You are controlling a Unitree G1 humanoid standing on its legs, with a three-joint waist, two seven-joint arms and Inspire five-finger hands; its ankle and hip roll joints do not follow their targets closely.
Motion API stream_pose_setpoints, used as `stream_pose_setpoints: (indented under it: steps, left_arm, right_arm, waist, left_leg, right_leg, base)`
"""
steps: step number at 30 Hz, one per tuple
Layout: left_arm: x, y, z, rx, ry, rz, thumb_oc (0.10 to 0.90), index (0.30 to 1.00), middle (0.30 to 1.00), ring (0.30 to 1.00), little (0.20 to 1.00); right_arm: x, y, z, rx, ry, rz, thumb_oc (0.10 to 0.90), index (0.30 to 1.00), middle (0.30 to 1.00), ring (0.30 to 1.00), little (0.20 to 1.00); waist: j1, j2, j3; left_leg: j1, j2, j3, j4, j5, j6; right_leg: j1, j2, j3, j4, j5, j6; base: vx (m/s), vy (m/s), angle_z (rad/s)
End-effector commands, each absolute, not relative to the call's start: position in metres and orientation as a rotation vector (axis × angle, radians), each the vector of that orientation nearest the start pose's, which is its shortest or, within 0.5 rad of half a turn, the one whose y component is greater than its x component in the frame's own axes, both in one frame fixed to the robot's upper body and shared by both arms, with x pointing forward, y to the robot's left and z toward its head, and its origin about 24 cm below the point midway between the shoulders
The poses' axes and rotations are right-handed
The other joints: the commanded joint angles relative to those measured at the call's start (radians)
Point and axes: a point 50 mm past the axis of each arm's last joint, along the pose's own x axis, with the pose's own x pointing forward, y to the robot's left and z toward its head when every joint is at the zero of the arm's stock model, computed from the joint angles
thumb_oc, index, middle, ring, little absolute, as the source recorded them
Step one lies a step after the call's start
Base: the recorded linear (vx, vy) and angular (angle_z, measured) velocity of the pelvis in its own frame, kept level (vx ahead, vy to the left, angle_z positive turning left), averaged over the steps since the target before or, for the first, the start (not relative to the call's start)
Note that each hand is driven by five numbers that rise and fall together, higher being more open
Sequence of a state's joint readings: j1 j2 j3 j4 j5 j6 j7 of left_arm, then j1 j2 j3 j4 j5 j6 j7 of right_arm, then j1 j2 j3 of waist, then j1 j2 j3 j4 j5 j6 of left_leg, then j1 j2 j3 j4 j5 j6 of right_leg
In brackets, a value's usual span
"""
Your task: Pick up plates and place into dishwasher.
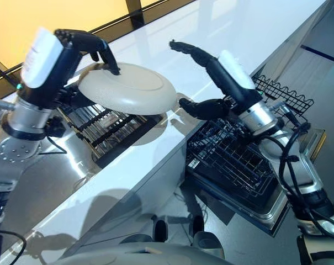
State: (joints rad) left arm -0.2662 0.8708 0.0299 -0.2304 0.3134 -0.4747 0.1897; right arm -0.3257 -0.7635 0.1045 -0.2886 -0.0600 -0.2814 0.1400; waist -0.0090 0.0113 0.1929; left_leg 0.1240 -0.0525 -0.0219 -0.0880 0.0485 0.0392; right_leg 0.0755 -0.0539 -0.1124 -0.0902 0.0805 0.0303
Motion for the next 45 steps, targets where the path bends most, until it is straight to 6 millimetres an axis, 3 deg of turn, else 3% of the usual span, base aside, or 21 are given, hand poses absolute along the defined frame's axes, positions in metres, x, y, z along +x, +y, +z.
stream_pose_setpoints:
  steps: [1,12,17,18,20,26,28,29,30,31,32,33,34,45]
  left_arm:
    - [0.254,0.202,0.273,1.005,-1.156,0.003,0.1,0.3,0.3,0.3,0.2]
    - [0.263,0.187,0.266,0.985,-1.108,-0.068,0.1,0.3,0.3,0.3,0.2]
    - [0.269,0.18,0.261,0.942,-1.077,-0.087,0.1,0.3,0.3,0.3,0.2]
    - [0.269,0.18,0.26,0.938,-1.071,-0.088,0.1,0.3,0.3,0.3,0.2]
    - [0.273,0.178,0.252,0.894,-1.021,-0.102,0.1,0.3,0.3,0.3,0.2]
    - [0.283,0.179,0.223,0.737,-0.841,-0.101,0.1,0.3,0.3,0.3,0.2]
    - [0.285,0.182,0.212,0.676,-0.777,-0.096,0.221,0.404,0.404,0.404,0.321]
    - [0.286,0.183,0.207,0.653,-0.748,-0.089,0.221,0.404,0.404,0.404,0.321]
    - [0.287,0.186,0.202,0.618,-0.716,-0.077,0.298,0.469,0.469,0.469,0.398]
    - [0.288,0.186,0.201,0.614,-0.71,-0.072,0.298,0.469,0.469,0.469,0.398]
    - [0.288,0.188,0.197,0.613,-0.691,-0.051,0.353,0.516,0.516,0.516,0.453]
    - [0.289,0.19,0.193,0.602,-0.671,-0.042,0.657,0.778,0.778,0.778,0.757]
    - [0.289,0.192,0.19,0.6,-0.661,-0.034,0.8,0.9,0.9,0.9,0.9]
    - [0.286,0.225,0.179,0.653,-0.586,0.11,0.8,0.9,0.9,0.9,0.9]
  right_arm:
    - [0.248,-0.151,0.269,-0.843,-1.063,0.409,0.8,0.9,0.9,0.9,0.9]
    - [0.249,-0.135,0.262,-0.832,-1.026,0.526,0.8,0.9,0.9,0.9,0.9]
    - [0.249,-0.126,0.261,-0.708,-1.038,0.562,0.8,0.9,0.9,0.9,0.9]
    - [0.248,-0.126,0.26,-0.691,-1.045,0.553,0.591,0.721,0.721,0.721,0.691]
    - [0.247,-0.125,0.26,-0.606,-1.082,0.506,0.1,0.3,0.3,0.3,0.2]
    - [0.241,-0.133,0.258,-0.479,-1.16,0.344,0.1,0.3,0.3,0.3,0.2]
    - [0.24,-0.139,0.256,-0.453,-1.175,0.28,0.1,0.3,0.3,0.3,0.2]
    - [0.24,-0.142,0.256,-0.436,-1.179,0.248,0.1,0.3,0.3,0.3,0.2]
    - [0.24,-0.147,0.256,-0.422,-1.188,0.203,0.1,0.3,0.3,0.3,0.2]
    - [0.24,-0.148,0.256,-0.418,-1.188,0.193,0.1,0.3,0.3,0.3,0.2]
    - [0.24,-0.151,0.256,-0.4,-1.191,0.156,0.1,0.3,0.3,0.3,0.2]
    - [0.24,-0.155,0.256,-0.386,-1.191,0.118,0.1,0.3,0.3,0.3,0.2]
    - [0.239,-0.16,0.255,-0.372,-1.196,0.08,0.1,0.3,0.3,0.3,0.2]
    - [0.242,-0.199,0.245,-0.361,-1.158,-0.235,0.1,0.3,0.3,0.3,0.2]
  waist:
    - [-0.004,0.007,-0.107]
    - [-0.007,0.004,-0.111]
    - [-0.003,0.005,-0.108]
    - [-0.003,0.005,-0.108]
    - [0.0,0.007,-0.107]
    - [-0.001,0.013,-0.103]
    - [-0.002,0.014,-0.102]
    - [-0.003,0.014,-0.102]
    - [-0.004,0.014,-0.102]
    - [-0.004,0.014,-0.102]
    - [-0.004,0.015,-0.101]
    - [-0.005,0.015,-0.1]
    - [-0.005,0.015,-0.1]
    - [-0.01,0.018,-0.095]
  left_leg:
    - [0.005,-0.032,0.047,0.009,-0.106,-0.004]
    - [0.008,-0.032,0.051,0.011,-0.106,0.0]
    - [0.01,-0.032,0.05,0.012,-0.106,0.002]
    - [0.01,-0.032,0.05,0.012,-0.106,0.002]
    - [0.013,-0.033,0.051,0.013,-0.109,0.003]
    - [0.019,-0.033,0.053,0.015,-0.115,0.007]
    - [0.019,-0.033,0.056,0.017,-0.116,0.009]
    - [0.019,-0.033,0.057,0.019,-0.117,0.01]
    - [0.018,-0.032,0.058,0.02,-0.117,0.01]
    - [0.018,-0.032,0.059,0.02,-0.117,0.01]
    - [0.018,-0.032,0.059,0.021,-0.117,0.011]
    - [0.019,-0.032,0.059,0.023,-0.119,0.011]
    - [0.02,-0.033,0.06,0.024,-0.119,0.012]
    - [0.033,-0.034,0.064,0.028,-0.135,0.014]
  right_leg:
    - [-0.003,0.063,-0.007,0.126,-0.161,0.043]
    - [0.001,0.068,-0.002,0.13,-0.164,0.039]
    - [0.004,0.069,-0.005,0.131,-0.165,0.036]
    - [0.005,0.069,-0.006,0.131,-0.165,0.036]
    - [0.008,0.069,-0.011,0.129,-0.165,0.036]
    - [0.014,0.067,-0.011,0.118,-0.161,0.039]
    - [0.014,0.067,-0.01,0.117,-0.16,0.039]
    - [0.013,0.067,-0.009,0.117,-0.16,0.039]
    - [0.013,0.068,-0.007,0.117,-0.16,0.039]
    - [0.013,0.068,-0.007,0.117,-0.16,0.039]
    - [0.012,0.069,-0.007,0.118,-0.16,0.038]
    - [0.013,0.069,-0.007,0.118,-0.16,0.038]
    - [0.014,0.069,-0.007,0.118,-0.16,0.038]
    - [0.026,0.07,-0.004,0.116,-0.171,0.036]
  base:
    - [0.0,0.0,0.0]
    - [0.0,-0.001,0.0]
    - [0.0,0.0,0.0]
    - [0.0,0.0,0.0]
    - [0.0,0.0,0.0]
    - [0.0,0.0,0.0]
    - [0.0,0.0,0.0]
    - [0.0,0.0,0.0]
    - [0.0,0.0,0.0]
    - [0.0,0.0,0.0]
    - [0.01,-0.008,-0.03]
    - [0.0,0.0,0.0]
    - [0.0,0.0,0.0]
    - [0.02,-0.004,0.0]
